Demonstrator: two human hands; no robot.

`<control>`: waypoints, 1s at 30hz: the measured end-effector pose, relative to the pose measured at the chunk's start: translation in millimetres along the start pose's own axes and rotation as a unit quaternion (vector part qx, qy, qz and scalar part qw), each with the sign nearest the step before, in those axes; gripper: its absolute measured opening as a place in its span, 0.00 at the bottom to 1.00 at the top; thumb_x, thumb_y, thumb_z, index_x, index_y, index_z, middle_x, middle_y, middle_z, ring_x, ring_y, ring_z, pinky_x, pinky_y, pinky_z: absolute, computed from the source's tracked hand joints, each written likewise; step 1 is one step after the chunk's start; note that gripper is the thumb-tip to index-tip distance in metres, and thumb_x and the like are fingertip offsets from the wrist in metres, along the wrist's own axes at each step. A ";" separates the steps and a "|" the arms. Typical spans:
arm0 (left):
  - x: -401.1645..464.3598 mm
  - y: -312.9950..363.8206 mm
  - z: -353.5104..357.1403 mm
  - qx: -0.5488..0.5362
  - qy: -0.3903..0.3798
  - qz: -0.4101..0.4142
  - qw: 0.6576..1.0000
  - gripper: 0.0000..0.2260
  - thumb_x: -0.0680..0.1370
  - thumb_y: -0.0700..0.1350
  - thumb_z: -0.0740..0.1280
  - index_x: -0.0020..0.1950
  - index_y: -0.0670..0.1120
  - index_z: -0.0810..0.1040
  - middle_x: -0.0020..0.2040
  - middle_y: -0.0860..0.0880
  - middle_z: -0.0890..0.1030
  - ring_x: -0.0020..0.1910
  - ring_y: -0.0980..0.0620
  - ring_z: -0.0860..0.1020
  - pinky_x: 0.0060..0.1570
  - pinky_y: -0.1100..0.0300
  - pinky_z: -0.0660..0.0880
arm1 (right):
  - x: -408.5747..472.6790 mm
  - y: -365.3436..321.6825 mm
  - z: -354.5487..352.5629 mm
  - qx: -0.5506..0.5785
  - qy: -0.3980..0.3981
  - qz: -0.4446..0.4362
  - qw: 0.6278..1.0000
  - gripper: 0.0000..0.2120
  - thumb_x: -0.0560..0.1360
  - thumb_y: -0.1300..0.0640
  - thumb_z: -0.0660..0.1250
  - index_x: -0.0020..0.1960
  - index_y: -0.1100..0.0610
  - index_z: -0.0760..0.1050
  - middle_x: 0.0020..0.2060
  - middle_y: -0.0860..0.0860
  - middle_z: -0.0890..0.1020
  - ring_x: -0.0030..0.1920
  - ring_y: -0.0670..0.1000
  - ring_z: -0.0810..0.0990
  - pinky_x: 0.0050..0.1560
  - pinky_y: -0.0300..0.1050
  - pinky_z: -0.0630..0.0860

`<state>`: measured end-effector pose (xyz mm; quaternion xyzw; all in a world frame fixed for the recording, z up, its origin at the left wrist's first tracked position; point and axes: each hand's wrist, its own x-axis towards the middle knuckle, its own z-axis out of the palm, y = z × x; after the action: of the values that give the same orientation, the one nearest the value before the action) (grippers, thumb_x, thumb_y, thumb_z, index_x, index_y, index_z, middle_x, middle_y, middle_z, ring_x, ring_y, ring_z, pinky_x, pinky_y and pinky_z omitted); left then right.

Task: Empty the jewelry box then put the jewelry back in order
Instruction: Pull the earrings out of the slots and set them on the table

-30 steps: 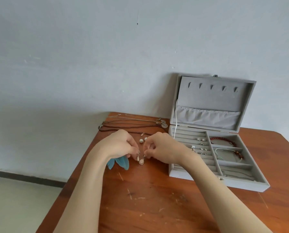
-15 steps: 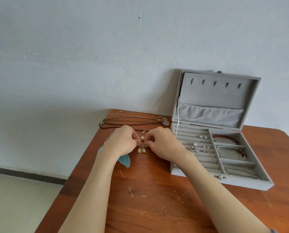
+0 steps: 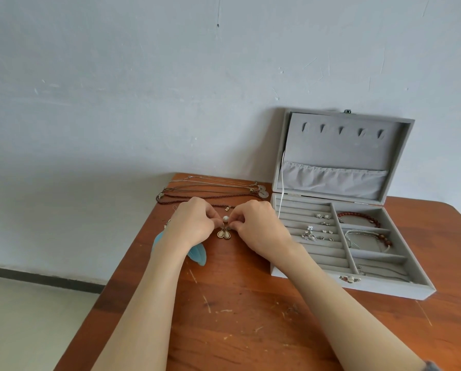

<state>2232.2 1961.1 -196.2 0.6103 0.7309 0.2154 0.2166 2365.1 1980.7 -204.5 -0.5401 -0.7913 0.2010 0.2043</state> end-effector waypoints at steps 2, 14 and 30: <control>0.1 0.2 0.7 0.007 0.001 0.006 1.000 0.03 0.75 0.47 0.68 0.45 0.50 0.81 0.43 0.52 0.77 0.43 0.55 0.74 0.40 0.62 0.68 | 0.2 0.6 0.7 0.002 0.004 0.001 1.000 0.07 0.74 0.58 0.66 0.49 0.55 0.82 0.49 0.54 0.82 0.52 0.55 0.77 0.45 0.40 0.69; -18.6 20.5 -3.0 -0.003 0.126 0.181 0.975 0.04 0.76 0.48 0.65 0.48 0.50 0.78 0.45 0.54 0.76 0.47 0.56 0.73 0.47 0.62 0.69 | -29.0 16.9 -47.2 0.068 0.104 -0.003 0.992 0.04 0.73 0.57 0.67 0.41 0.53 0.81 0.35 0.46 0.80 0.40 0.46 0.77 0.43 0.39 0.73; 7.7 107.1 94.4 0.127 0.117 0.357 0.918 0.12 0.80 0.44 0.58 0.61 0.46 0.76 0.55 0.50 0.77 0.56 0.50 0.70 0.54 0.58 0.68 | -51.7 118.4 -83.5 -0.049 0.137 0.110 0.983 0.11 0.76 0.54 0.61 0.56 0.50 0.78 0.52 0.52 0.77 0.58 0.54 0.71 0.58 0.51 0.67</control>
<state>2371.3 1990.9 -211.3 0.8237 0.5057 0.2531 -0.0411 2519.0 1980.1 -204.0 -0.6559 -0.7002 0.1071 0.2608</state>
